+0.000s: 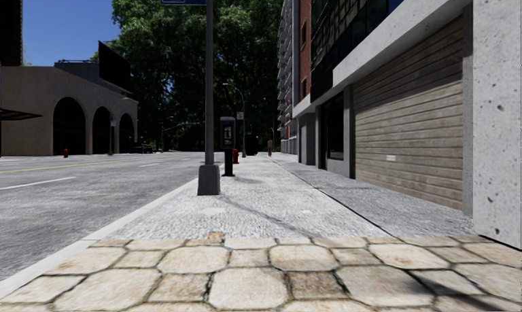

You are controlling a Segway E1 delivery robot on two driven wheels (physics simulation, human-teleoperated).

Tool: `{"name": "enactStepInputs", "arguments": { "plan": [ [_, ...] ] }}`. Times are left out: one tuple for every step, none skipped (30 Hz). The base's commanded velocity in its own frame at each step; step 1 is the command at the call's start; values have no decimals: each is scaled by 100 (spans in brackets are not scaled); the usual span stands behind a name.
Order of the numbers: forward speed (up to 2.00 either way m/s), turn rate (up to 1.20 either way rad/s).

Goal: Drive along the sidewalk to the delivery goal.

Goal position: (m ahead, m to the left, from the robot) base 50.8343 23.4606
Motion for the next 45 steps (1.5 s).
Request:
{"name": "enactStepInputs", "arguments": {
  "plan": [
    [200, 0],
    [200, 0],
    [200, -12],
    [200, -12],
    [200, -29],
    [200, -39],
    [200, -41],
    [200, -41],
    [200, -41],
    [200, -37],
    [200, -37],
    [200, -25],
    [200, -20],
    [200, -17],
    [200, -17],
    [200, -10],
    [200, -5],
    [200, -5],
    [200, -3],
    [200, -3],
    [200, -10],
    [200, -10],
    [200, -19],
    [200, -31],
    [200, -42],
    [200, -42],
    [200, -46],
    [200, -46],
    [200, -46],
    [200, -46],
    [200, -39],
    [200, -16],
    [200, -16],
    [200, 0],
    [200, 0],
    [200, 0],
    [200, 0],
    [200, 0],
    [200, 0],
    [200, 0],
    [200, 0],
    [200, 0],
    [200, 0],
    [200, 0],
    [200, 0]
  ]
}}
